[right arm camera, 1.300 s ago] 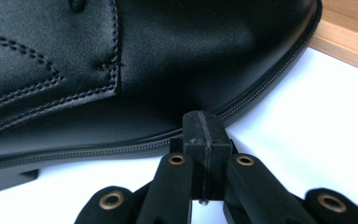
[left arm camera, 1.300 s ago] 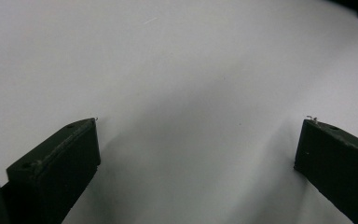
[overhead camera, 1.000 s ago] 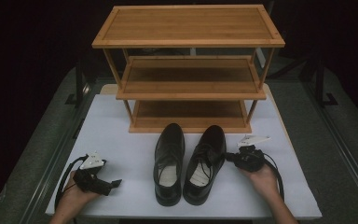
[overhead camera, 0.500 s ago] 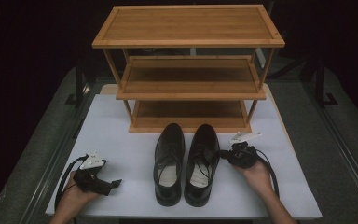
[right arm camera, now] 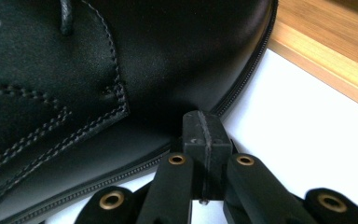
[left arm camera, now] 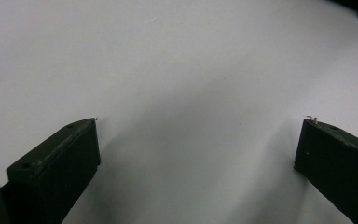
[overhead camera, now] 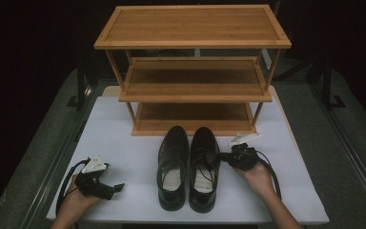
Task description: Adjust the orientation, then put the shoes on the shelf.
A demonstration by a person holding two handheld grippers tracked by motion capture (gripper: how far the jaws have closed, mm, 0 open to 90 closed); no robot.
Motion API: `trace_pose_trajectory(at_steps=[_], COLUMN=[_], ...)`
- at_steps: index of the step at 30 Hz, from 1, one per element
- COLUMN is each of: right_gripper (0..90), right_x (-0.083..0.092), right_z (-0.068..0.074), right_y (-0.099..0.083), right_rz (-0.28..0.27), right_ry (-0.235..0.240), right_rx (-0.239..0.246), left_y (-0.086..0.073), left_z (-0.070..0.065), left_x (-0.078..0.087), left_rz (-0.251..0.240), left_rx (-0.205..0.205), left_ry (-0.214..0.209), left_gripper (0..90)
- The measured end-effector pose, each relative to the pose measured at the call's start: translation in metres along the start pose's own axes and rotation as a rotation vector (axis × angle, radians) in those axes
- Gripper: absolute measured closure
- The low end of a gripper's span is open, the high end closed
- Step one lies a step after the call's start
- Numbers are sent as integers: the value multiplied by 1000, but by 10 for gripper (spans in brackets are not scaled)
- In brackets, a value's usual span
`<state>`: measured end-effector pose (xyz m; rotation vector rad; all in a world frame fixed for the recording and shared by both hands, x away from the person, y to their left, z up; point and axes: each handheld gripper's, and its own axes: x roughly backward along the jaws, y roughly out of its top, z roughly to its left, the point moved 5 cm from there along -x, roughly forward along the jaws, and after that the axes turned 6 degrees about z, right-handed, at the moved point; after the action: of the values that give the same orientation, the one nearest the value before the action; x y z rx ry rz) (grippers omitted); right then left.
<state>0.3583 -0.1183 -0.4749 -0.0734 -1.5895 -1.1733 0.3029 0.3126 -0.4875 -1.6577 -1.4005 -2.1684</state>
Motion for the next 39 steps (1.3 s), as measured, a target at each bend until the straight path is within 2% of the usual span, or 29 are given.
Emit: trace_pose_trajectory(at_steps=[10,13,17,18,19,20,21,22,23,24,27,28,32,34,36,39], right_gripper=[895,821,709,709,639,639,568,568,499,499,428,411,364,347,345,346], right_x=[-1,0,14,14,20,20,26,26,32,32,41,45,55,57,59,63], right_z=[-1,-2,-7,-7,-9,-9,-11,-11,-11,-11,-11,-10,-4,-1,4,12], right_y=[1,0,0,0,1,1,1,1,1,1,2,2,4,6,7,10], right_rz=[-3,-10,-42,-42,-57,-57,-72,-72,-81,-81,-97,-104,-125,-131,-141,-154], right_ry=[11,7,-20,-20,-34,-34,-33,-33,-31,-31,-25,-16,21,34,43,64], right_rx=[-3,-23,-49,-49,-59,-59,-73,-73,-86,-86,-93,-91,-86,-79,-72,-64], left_y=[0,0,0,0,0,0,0,0,1,1,8,11,27,36,45,59], left_z=[0,0,0,0,0,0,0,0,0,0,-5,-7,-17,-22,-27,-35], left_x=[0,0,0,0,0,0,0,1,1,1,5,6,12,16,18,23], left_rz=[2,0,-1,-1,1,1,0,0,-1,-1,-38,-45,-72,-94,-108,-121], left_rx=[-1,0,2,2,0,0,0,-2,0,5,41,33,32,33,41,30], left_ry=[-1,-1,-1,-1,-1,-1,-1,0,2,2,-46,-45,-65,-83,-100,-119], left_gripper=[0,0,0,0,0,0,0,0,0,0,22,59,74,142,143,149])
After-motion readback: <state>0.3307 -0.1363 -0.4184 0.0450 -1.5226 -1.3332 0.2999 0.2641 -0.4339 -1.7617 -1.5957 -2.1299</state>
